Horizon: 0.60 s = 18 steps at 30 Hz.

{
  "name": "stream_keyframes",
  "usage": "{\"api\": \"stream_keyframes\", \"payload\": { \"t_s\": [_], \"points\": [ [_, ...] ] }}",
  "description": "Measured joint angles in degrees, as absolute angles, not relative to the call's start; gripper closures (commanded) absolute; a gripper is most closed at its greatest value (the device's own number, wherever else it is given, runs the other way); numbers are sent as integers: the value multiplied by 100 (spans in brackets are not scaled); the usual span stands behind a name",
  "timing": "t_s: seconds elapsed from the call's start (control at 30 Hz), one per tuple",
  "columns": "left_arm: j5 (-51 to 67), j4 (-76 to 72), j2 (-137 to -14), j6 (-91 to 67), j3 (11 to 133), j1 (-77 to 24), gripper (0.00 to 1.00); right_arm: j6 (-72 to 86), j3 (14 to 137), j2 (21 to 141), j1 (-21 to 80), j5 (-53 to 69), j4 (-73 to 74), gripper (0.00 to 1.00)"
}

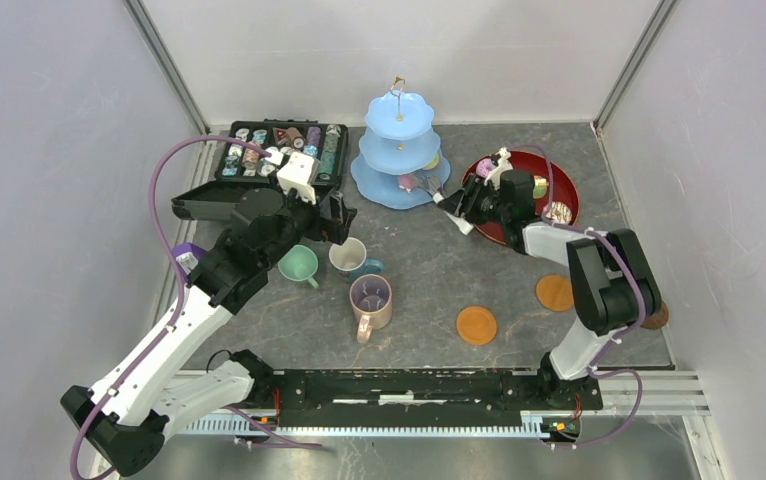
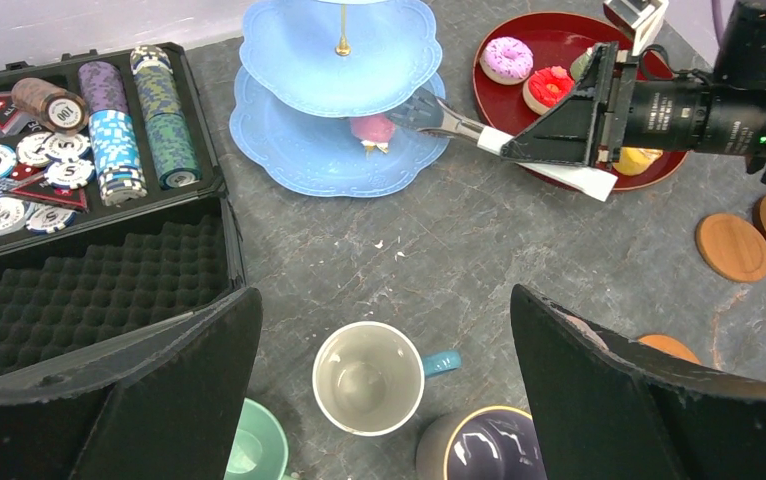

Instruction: Serve the afternoon tea

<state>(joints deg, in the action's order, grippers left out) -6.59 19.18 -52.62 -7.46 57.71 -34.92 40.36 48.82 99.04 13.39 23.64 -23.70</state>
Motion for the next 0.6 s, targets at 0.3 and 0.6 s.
{"api": "stream_keyframes", "payload": {
  "t_s": [0.3,0.6],
  "points": [
    [-585,1916,-5286,-749,5771,-3492,1,3400,4368,8552,1328,2158,-1673,46],
    [-585,1918,-5282,-753,5778,-3492,1,2075,4084,6936,1278,1079,-99,44]
  ]
}}
